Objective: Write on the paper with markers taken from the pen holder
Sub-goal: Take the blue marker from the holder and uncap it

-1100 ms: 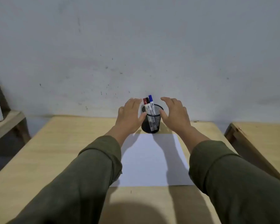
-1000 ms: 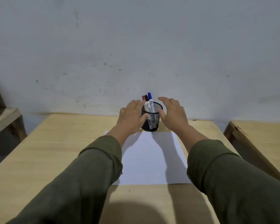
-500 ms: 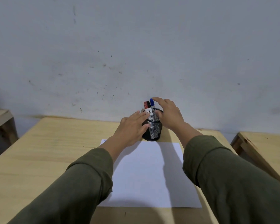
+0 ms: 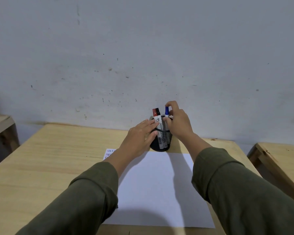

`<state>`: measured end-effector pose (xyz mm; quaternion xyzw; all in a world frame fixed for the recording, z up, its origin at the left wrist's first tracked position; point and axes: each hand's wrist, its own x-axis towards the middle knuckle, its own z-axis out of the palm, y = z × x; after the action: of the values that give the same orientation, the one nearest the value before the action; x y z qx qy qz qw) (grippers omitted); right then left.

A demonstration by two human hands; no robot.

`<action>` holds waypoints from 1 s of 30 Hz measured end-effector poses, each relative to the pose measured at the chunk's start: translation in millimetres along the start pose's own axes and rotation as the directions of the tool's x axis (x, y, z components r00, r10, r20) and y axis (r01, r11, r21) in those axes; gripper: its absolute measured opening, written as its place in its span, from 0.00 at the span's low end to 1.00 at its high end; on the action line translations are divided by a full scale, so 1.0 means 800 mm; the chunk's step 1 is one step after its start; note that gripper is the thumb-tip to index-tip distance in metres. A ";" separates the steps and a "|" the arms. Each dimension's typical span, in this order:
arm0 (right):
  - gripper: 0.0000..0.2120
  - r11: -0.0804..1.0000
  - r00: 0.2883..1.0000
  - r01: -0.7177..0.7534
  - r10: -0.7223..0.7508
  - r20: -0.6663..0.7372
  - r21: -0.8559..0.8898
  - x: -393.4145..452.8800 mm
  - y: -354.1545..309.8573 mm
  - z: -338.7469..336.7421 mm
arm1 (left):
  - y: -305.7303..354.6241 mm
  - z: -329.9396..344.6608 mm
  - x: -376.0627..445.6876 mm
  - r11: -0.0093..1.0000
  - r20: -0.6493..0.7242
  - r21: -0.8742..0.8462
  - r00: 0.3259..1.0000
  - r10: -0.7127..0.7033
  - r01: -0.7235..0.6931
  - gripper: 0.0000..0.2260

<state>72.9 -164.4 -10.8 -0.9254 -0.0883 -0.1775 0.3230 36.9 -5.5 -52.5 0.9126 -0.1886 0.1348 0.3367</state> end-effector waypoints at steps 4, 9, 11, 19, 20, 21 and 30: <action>0.20 0.984 0.998 -0.039 0.048 -0.049 0.176 -0.004 -0.011 -0.009 | 0.006 -0.005 0.001 0.999 0.030 0.040 1.000 -0.004 0.003 0.20; 0.20 0.917 0.974 0.034 0.060 -0.220 0.398 0.001 -0.044 -0.055 | 0.030 -0.028 0.008 0.999 -0.077 0.027 0.997 0.019 -0.017 0.20; 0.19 0.906 0.963 0.072 0.046 -0.266 0.418 -0.001 -0.060 -0.076 | 0.052 -0.044 0.012 0.997 -0.209 -0.082 0.978 -0.010 -0.007 0.19; 0.15 0.858 0.996 0.042 0.004 -0.088 0.512 -0.090 -0.092 -0.105 | 0.139 -0.095 0.000 0.742 -0.106 -0.661 0.966 -0.237 0.110 0.15; 0.14 0.853 0.998 0.032 0.002 -0.065 0.521 -0.103 -0.094 -0.106 | 0.145 -0.097 -0.009 0.720 -0.074 -0.685 0.972 -0.221 0.112 0.14; 0.14 0.848 0.999 0.022 0.004 -0.046 0.530 -0.115 -0.095 -0.108 | 0.150 -0.099 -0.019 0.704 -0.056 -0.702 0.976 -0.210 0.111 0.13; 0.17 0.692 0.965 -0.210 0.036 0.258 0.691 -0.198 -0.105 -0.149 | 0.170 -0.108 -0.088 0.475 -0.074 -0.855 0.857 -0.510 0.209 0.10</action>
<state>-128.6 -181.8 62.6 -0.7459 -0.1234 -0.0016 0.6546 -95.7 -25.8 61.4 0.6313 0.0268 0.1017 0.7684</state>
